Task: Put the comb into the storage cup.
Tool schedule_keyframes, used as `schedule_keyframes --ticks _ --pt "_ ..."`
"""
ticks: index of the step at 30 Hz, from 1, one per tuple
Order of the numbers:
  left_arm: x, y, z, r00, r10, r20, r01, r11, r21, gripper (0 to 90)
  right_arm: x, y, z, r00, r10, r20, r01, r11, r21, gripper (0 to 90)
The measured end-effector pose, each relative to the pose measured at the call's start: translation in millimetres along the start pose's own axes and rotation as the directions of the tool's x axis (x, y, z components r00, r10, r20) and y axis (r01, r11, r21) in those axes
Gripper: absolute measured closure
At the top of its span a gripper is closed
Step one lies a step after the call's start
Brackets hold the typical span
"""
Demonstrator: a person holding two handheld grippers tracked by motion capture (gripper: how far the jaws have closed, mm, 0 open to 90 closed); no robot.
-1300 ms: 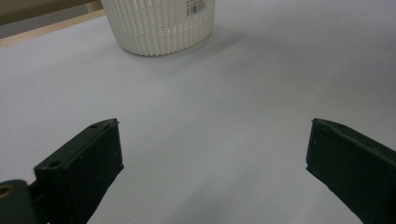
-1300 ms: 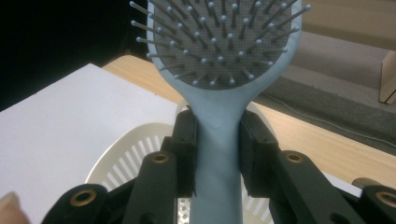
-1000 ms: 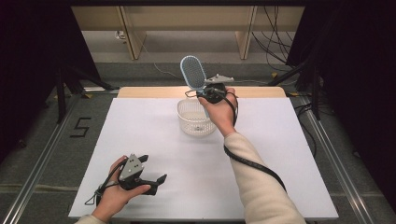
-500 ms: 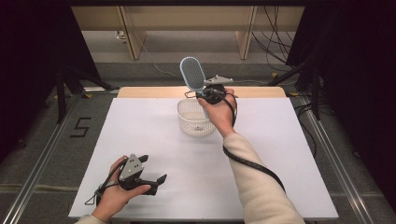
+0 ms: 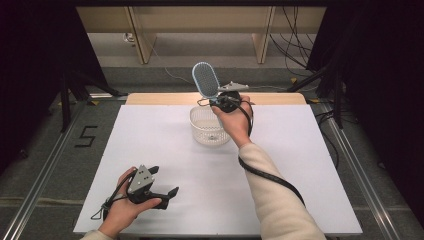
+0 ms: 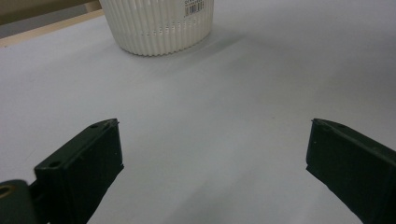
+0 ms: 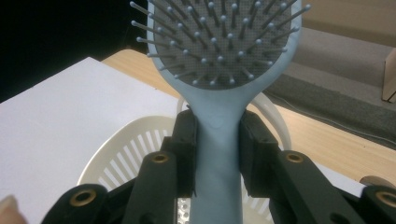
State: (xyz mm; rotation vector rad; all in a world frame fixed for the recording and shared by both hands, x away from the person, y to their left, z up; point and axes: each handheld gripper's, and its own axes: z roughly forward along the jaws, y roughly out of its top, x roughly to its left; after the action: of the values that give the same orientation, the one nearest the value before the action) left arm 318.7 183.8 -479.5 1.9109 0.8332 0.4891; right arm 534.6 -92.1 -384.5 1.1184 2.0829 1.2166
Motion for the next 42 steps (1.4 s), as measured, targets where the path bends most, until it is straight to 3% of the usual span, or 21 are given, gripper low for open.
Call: schedule_keyframes --ticks 42 --pt "-0.3 0.1 -0.1 1.0 0.001 -0.001 -0.001 1.0 -0.001 3.1 1.8 -7.5 9.4 0.9997 -0.024 0.006 0.024 1.0 0.014 70.6"
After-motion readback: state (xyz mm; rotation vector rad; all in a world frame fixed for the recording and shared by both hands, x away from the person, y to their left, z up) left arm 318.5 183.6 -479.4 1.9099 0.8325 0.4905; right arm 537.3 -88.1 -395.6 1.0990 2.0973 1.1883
